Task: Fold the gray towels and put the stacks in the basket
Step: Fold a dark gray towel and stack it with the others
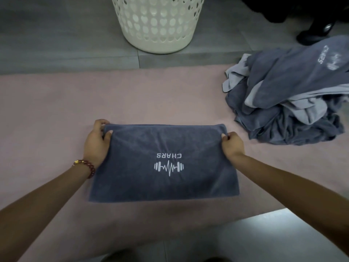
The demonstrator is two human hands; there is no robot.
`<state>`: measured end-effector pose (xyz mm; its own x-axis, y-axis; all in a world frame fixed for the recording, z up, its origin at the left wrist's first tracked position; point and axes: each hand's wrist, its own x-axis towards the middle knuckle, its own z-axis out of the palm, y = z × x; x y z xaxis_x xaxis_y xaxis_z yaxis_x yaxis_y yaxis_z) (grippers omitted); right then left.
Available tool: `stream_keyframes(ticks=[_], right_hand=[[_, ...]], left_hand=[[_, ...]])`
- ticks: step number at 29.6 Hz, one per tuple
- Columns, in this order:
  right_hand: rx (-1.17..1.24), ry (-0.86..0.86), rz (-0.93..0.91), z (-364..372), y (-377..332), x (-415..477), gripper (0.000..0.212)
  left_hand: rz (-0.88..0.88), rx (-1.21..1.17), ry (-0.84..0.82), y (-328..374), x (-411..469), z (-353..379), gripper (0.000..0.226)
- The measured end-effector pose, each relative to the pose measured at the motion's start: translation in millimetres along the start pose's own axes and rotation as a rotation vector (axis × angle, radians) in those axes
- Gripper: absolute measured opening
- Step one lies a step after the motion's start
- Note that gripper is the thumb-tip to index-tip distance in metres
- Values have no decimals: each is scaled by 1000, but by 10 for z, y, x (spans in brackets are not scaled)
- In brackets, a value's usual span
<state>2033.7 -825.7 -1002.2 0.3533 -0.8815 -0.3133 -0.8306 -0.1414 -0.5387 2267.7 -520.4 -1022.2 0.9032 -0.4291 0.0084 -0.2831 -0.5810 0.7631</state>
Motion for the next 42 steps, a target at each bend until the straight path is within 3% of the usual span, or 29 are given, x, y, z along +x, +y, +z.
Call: stream_keyframes(ticks=[14, 16, 18, 20, 21, 24, 27, 31, 34, 38, 42], right_hand=[[67, 67, -33, 29, 79, -6, 12], [7, 77, -43, 20, 32, -47, 16], [-210, 173, -164, 13, -7, -93, 29], [-362, 244, -397, 47, -38, -151, 44], [-370, 199, -514, 74, -44, -196, 49], [-552, -45, -759, 164, 186, -304, 67], [-677, -159, -695, 111, 538, -322, 71], [-625, -168, -544, -15, 626, -333, 71], [-542, -131, -579, -28, 515, -435, 82], [-342, 33, -706, -67, 433, -617, 58], [-134, -89, -641, -66, 479, -792, 53]], left_hand=[[-53, 191, 72, 28, 1, 83, 32], [-6, 282, 123, 36, -15, 79, 36], [152, 423, 125, 68, -45, 70, 40], [382, 539, -20, 80, -106, 65, 47], [480, 598, -119, 47, -153, 70, 52], [497, 732, -313, -122, -299, 65, 66], [390, 795, -358, -266, -335, 29, 74], [424, 878, -384, -212, -161, -30, 87], [547, 794, -343, 84, -24, -15, 84], [624, 541, -590, 560, 194, 369, 71], [527, 668, -784, 961, 467, 775, 78]])
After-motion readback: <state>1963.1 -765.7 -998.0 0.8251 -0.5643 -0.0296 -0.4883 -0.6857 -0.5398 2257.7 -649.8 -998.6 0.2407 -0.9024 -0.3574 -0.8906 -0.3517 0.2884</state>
